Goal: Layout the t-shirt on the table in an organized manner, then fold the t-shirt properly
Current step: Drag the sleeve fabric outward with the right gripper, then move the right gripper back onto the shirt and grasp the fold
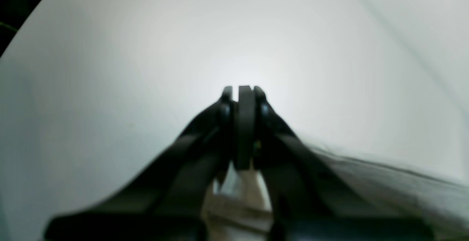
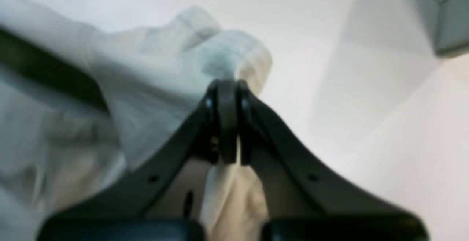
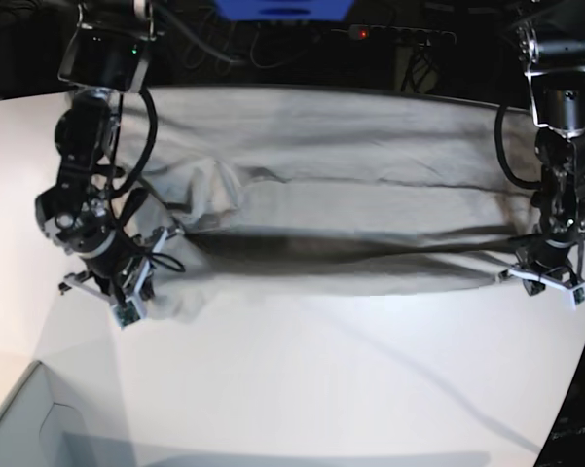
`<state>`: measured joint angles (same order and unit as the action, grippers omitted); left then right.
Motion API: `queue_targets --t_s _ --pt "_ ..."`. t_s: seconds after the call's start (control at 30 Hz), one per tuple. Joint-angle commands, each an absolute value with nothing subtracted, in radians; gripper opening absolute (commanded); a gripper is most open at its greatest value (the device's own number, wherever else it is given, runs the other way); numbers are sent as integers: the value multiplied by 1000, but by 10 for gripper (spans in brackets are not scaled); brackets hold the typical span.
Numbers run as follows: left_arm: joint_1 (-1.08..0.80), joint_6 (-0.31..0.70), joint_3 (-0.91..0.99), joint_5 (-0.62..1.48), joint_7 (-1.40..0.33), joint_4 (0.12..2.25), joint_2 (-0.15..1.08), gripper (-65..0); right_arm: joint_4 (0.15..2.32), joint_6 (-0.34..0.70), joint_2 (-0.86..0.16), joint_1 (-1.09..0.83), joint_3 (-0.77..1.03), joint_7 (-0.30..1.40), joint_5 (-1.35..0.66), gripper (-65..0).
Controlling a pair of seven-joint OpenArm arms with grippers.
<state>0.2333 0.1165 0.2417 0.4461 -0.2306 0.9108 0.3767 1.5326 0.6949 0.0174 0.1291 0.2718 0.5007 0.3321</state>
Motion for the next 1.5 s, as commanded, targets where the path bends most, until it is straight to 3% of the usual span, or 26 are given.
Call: queue_targets --t_s 0.0,0.3,0.57,0.8,1.13,1.33,1.47 --pt "272 119 249 449 -200 931 395 -648 1531 698 5 170 266 484 325 -650" --pt "288 119 249 449 -200 931 394 -648 1297 698 -22 383 242 476 325 -650" --pt "280 119 248 449 -200 931 394 -648 1156 698 -64 503 18 472 328 -650" --pt "278 119 248 449 -200 931 395 -648 1030 698 -65 559 -104 344 332 -650" --pt "277 119 248 444 -200 931 397 -648 1018 698 -71 519 -97 320 401 -650" --pt "269 119 248 443 -202 929 394 -648 1001 698 -107 526 -104 173 401 -650" --pt "260 119 246 443 -202 929 394 -648 877 698 -113 607 -101 104 403 -650"
